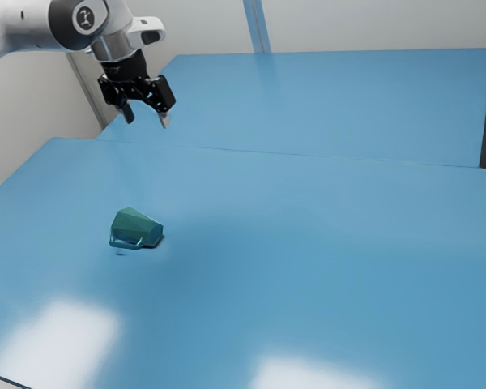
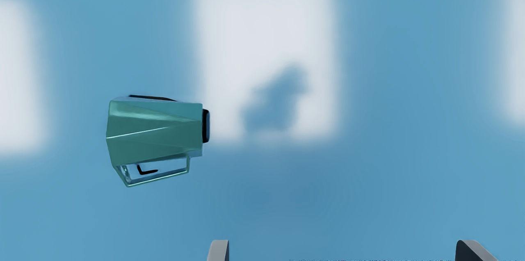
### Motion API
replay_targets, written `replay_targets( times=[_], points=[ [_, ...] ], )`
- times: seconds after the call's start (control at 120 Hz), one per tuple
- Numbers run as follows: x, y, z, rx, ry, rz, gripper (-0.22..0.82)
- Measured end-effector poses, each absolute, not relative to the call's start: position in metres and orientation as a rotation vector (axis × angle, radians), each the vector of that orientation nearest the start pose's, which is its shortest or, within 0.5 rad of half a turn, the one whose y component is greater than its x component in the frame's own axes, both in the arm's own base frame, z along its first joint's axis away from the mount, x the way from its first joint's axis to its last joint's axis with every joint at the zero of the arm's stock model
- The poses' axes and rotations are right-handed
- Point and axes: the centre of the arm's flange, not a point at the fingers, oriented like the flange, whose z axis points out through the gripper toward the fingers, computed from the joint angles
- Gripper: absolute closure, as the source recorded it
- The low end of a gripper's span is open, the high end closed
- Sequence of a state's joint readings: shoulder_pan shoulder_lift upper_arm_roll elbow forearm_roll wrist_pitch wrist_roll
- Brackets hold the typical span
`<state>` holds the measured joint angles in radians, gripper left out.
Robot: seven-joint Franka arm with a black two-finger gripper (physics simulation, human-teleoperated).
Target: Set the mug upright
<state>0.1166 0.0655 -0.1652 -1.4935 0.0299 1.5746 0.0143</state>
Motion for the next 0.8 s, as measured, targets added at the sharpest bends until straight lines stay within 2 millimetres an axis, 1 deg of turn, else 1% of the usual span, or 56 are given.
replay_targets(
  times=[0.117, 0.217, 0.292, 0.4, 0.45, 0.525, 0.633, 0.733, 0.8],
  points=[
    [0.575, -0.024, 0.623, -3.122, 0.108, -0.016, 0.0],
    [0.575, -0.019, 0.621, -3.122, 0.095, -0.007, 0.0],
    [0.575, -0.013, 0.616, -3.124, 0.08, 0.012, 0.0],
    [0.573, -0.004, 0.603, -3.142, 0.054, 0.052, 0.0],
    [0.572, 0.003, 0.589, -3.171, 0.025, 0.09, 0.0],
    [0.57, 0.028, 0.567, -3.22, -0.064, 0.144, 0.0],
    [0.565, 0.081, 0.54, -3.295, -0.243, 0.192, 0.0],
    [0.565, 0.13, 0.502, -3.363, -0.416, 0.287, 0.0],
    [0.56, 0.155, 0.486, -3.389, -0.501, 0.345, 0.0]
  ],
)
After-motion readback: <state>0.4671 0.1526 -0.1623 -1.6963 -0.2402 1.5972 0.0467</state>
